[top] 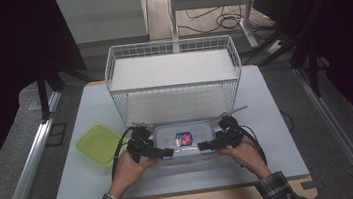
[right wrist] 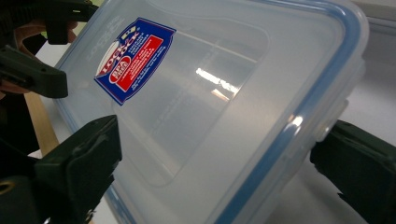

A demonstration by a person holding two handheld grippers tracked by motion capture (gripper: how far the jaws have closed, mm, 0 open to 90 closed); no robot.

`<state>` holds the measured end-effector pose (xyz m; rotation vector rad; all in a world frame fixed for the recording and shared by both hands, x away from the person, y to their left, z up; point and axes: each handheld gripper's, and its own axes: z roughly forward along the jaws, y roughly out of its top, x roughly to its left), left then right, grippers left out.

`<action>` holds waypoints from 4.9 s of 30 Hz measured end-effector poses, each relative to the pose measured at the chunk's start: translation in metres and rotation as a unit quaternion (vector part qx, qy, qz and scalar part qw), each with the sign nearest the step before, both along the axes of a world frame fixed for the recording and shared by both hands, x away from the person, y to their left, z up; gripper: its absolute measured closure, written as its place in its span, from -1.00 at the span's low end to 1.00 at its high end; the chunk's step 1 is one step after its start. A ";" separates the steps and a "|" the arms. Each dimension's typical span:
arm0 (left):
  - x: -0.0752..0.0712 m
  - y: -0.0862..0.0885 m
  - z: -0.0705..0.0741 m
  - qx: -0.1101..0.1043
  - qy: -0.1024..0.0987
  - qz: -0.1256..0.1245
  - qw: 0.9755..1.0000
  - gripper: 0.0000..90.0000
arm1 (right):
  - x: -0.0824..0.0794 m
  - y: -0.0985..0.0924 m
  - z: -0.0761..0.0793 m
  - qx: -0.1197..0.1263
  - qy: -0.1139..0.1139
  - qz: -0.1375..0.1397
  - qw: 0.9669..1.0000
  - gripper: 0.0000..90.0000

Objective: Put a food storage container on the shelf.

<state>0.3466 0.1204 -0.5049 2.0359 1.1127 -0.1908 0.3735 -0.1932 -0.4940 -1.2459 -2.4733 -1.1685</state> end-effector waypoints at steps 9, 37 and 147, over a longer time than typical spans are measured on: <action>-0.019 0.011 0.007 0.000 -0.022 -0.009 1.000 -0.59 | -0.016 -0.013 0.009 0.006 -0.004 0.004 1.000 -0.46; -0.042 0.038 0.013 -0.109 -0.054 0.032 0.992 0.11 | -0.049 -0.039 0.021 0.085 -0.046 -0.038 0.995 0.18; 0.092 0.069 0.184 -0.119 -0.167 0.075 0.976 -0.03 | 0.080 0.004 0.184 0.100 -0.179 -0.079 0.976 0.15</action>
